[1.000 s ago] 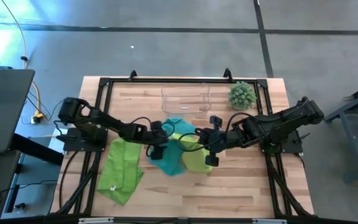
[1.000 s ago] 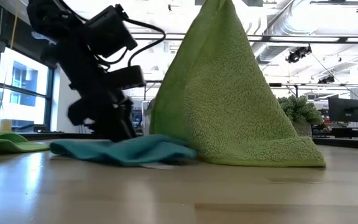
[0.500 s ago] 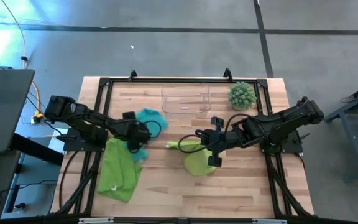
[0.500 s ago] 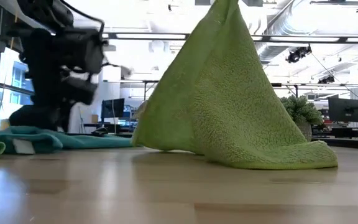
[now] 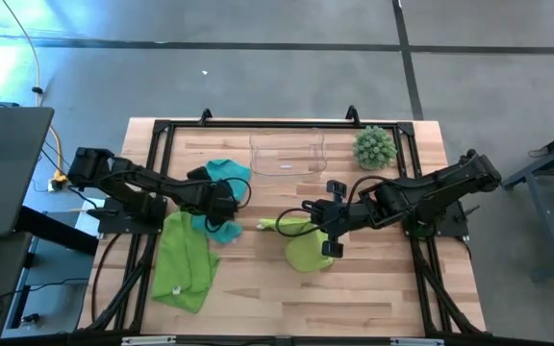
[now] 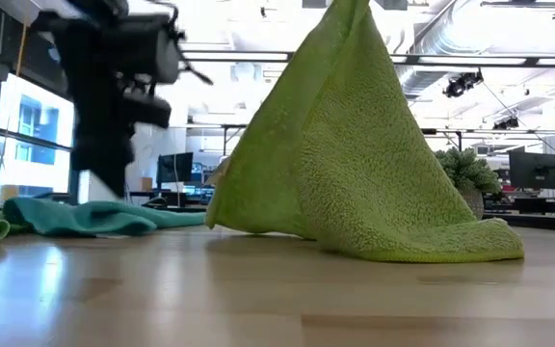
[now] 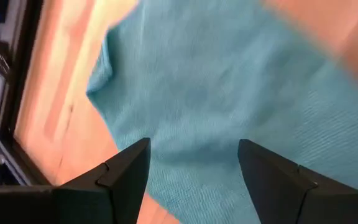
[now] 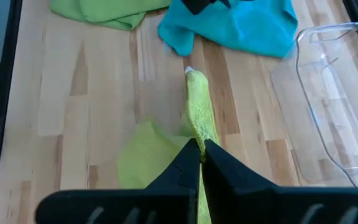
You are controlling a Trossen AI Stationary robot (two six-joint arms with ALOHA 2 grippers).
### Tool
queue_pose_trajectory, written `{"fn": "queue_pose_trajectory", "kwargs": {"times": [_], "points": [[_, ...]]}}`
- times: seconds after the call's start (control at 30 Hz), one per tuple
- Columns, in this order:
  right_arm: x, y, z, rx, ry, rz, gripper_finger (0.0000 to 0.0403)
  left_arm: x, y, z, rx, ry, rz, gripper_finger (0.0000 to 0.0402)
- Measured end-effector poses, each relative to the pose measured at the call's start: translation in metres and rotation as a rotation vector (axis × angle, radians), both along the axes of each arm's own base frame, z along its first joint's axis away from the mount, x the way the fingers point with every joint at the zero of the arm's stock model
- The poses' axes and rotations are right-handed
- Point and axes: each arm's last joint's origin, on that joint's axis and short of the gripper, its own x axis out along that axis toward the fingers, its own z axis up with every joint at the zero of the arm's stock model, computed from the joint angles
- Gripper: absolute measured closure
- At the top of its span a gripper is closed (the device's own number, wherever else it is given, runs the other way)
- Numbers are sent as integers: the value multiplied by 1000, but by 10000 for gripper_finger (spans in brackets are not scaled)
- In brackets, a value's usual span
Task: Roll microfiber towels into tight, uniform cylinder then place into a basket
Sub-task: Fold the light green microfiber cloth
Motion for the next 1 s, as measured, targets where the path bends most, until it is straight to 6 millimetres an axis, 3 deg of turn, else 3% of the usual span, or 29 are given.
{"fn": "queue_pose_trajectory", "kwargs": {"times": [0.27,0.5,0.77,1.0], "points": [[2,-3,2,-65,-46,-67,403,37,-12,41,-5,-209,-94,168],[10,-15,8,-166,-157,-203,403,58,-31,50,13,-385,-261,168],[17,-37,10,-161,-179,-284,403,79,-44,65,94,-577,-404,168],[18,-42,10,-156,-176,-294,403,84,-34,75,327,-611,-315,168]]}}
